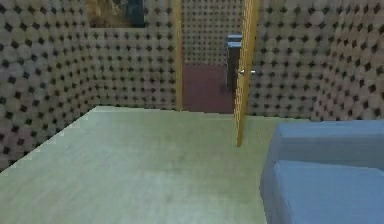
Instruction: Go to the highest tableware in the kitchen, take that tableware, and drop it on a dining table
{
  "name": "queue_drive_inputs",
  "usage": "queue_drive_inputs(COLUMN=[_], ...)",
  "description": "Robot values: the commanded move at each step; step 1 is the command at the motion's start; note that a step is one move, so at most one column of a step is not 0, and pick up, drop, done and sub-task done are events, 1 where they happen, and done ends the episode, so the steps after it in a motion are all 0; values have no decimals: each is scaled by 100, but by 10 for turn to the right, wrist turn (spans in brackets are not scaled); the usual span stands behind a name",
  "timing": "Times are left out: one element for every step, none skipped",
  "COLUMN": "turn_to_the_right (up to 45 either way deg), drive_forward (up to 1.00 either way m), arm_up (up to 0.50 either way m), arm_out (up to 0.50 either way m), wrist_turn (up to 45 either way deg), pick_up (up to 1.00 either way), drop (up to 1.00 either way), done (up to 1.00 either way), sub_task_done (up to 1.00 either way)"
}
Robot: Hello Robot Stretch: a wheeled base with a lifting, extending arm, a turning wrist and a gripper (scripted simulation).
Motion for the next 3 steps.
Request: queue_drive_inputs(turn_to_the_right=[0, 0, 180], drive_forward=[100, 100, 0], arm_up=[0, 0, 0], arm_out=[0, 0, 0], wrist_turn=[0, 0, 0], pick_up=[0, 0, 0], drop=[0, 0, 0], done=[0, 0, 0], sub_task_done=[0, 0, 0])
